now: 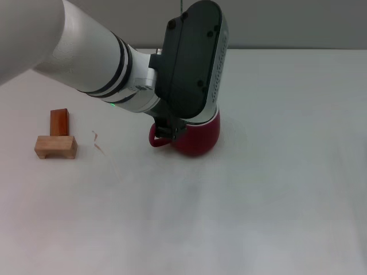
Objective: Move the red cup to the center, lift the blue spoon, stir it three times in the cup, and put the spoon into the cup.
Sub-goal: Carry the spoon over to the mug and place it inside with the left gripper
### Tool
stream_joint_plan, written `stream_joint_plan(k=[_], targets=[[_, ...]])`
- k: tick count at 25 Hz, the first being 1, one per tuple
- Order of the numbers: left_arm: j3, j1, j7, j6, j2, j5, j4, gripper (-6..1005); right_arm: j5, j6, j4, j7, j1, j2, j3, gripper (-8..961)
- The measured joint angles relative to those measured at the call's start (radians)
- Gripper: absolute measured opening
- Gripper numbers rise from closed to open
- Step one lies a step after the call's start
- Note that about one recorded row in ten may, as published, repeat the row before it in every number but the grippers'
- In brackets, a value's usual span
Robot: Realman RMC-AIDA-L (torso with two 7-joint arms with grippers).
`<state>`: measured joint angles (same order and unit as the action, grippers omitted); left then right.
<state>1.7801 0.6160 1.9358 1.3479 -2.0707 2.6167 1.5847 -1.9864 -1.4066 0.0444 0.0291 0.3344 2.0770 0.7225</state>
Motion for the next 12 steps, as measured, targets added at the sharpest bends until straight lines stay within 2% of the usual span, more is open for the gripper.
stream_joint_plan(k=[12], targets=[[-0.003,0.008,0.024,0.006,0.000,-0.010,-0.007,275,0.000,0.000,-0.001,0.000,-0.003,-0.001,0.000,722]])
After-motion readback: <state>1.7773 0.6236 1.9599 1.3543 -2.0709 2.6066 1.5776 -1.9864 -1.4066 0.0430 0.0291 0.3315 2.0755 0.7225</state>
